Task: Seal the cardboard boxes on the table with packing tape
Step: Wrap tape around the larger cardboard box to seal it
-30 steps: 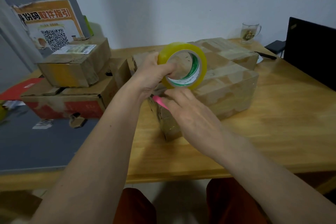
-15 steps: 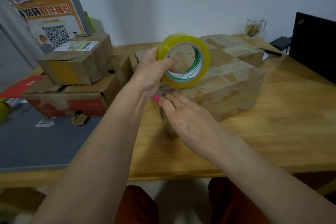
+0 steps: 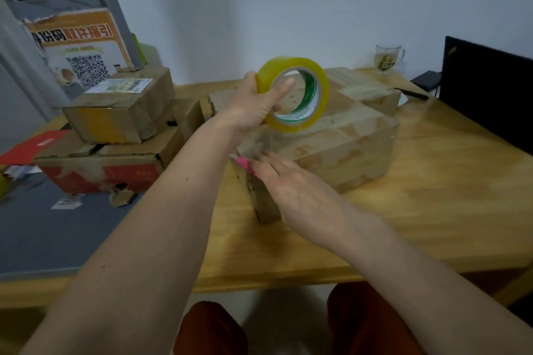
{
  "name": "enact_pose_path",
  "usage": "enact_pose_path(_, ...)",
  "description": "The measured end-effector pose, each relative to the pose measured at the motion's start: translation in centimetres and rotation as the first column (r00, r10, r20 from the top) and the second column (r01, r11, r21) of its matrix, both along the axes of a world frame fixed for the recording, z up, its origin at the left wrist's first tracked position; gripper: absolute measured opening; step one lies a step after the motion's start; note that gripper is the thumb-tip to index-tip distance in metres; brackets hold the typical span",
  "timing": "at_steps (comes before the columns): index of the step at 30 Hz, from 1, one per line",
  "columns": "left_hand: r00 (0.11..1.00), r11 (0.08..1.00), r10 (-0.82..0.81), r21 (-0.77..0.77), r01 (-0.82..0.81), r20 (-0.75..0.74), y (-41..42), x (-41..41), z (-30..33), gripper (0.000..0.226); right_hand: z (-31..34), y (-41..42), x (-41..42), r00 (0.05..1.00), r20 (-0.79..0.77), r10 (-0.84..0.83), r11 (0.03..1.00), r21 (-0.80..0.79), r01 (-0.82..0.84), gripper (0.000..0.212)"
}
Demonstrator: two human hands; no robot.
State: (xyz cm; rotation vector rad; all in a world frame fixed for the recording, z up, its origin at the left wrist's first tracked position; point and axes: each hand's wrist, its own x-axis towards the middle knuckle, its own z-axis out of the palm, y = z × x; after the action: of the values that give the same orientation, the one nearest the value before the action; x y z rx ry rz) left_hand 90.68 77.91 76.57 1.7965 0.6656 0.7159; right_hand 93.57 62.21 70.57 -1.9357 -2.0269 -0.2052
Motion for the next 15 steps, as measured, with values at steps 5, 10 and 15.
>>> enact_pose_path(5,0.991,0.979,0.040,0.203,-0.012,-0.130,0.0,-0.3,0.1,0.058,0.0,-1.4,0.3,0.998,0.005,-0.058,0.998,-0.022,0.058,0.087)
enact_pose_path(10,0.992,0.978,0.007,0.206,0.019,-0.128,-0.8,-0.1,-0.3,0.051,0.5,-3.0,0.2,0.994,0.000,-0.111,0.994,-0.005,0.111,0.083)
enact_pose_path(15,0.989,0.982,0.033,0.190,-0.005,-0.145,-0.8,0.0,-1.5,0.044,1.1,-4.0,-0.4,0.975,-0.044,-0.218,0.975,0.029,0.219,0.077)
